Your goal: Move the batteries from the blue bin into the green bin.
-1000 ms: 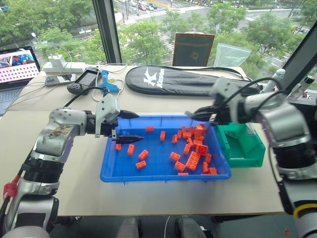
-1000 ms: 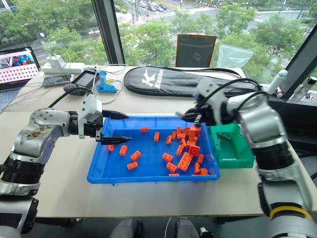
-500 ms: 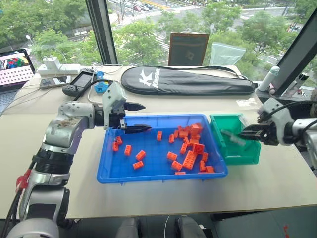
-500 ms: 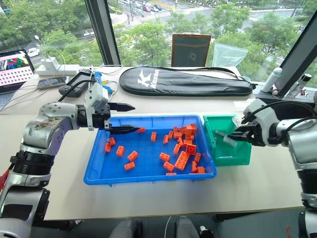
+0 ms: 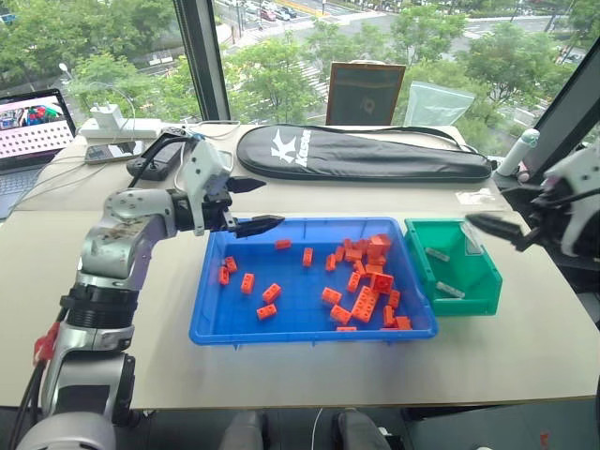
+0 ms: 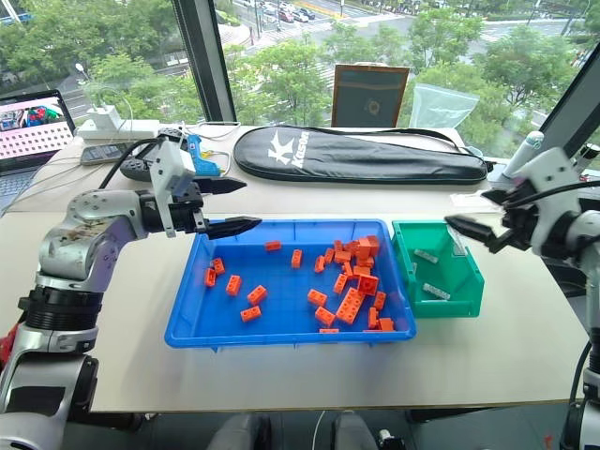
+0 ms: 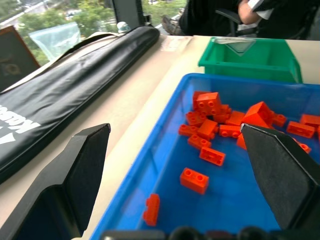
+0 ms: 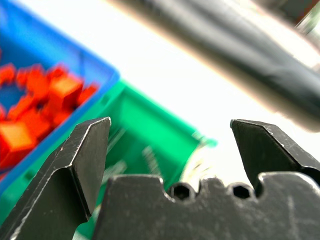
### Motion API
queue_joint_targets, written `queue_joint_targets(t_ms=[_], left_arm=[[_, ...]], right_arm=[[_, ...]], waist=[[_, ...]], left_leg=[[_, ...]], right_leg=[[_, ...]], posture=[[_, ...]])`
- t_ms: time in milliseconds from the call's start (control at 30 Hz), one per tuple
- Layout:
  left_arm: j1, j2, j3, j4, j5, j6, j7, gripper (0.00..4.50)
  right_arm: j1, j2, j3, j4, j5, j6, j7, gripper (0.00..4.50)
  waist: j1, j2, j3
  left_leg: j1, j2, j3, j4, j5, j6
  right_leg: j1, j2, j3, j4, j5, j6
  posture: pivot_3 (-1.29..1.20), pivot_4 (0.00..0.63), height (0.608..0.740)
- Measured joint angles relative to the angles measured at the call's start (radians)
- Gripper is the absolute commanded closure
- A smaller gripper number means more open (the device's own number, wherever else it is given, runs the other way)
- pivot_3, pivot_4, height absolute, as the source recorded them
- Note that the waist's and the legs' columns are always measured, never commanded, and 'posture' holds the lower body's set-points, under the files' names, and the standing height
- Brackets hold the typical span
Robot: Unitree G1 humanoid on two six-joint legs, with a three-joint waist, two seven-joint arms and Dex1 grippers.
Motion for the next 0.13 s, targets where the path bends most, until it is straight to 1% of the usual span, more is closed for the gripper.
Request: queue_joint_targets(t_ms=[67, 133], left_arm=[[0.03, 0.018, 0.043, 0.015, 0.0, -0.006, 0.025, 0.0], [0.052, 0.026, 0.077, 0.037, 0.0, -0.012, 0.046, 0.0]], right_arm=[[0.028, 0.047, -0.072, 0.035, 0.028, -0.026, -0.038, 0.03], [0.044, 0.081, -0.112, 0.068, 0.035, -0.075, -0.068, 0.03]], waist=[[-0.005, 0.0, 0.0], [-0.007, 0.0, 0.0]], left_leg=[[0.0, 0.0, 0.0, 0.0, 0.0, 0.0], [0.001, 0.0, 0.0, 0.0, 0.0, 0.0]], right_leg=[[0.0, 0.0, 0.0, 0.001, 0.0, 0.0], [0.0, 0.0, 0.0, 0.001, 0.0, 0.0]], posture=[[0.0, 0.15, 0.74], [0.0, 0.15, 0.74]])
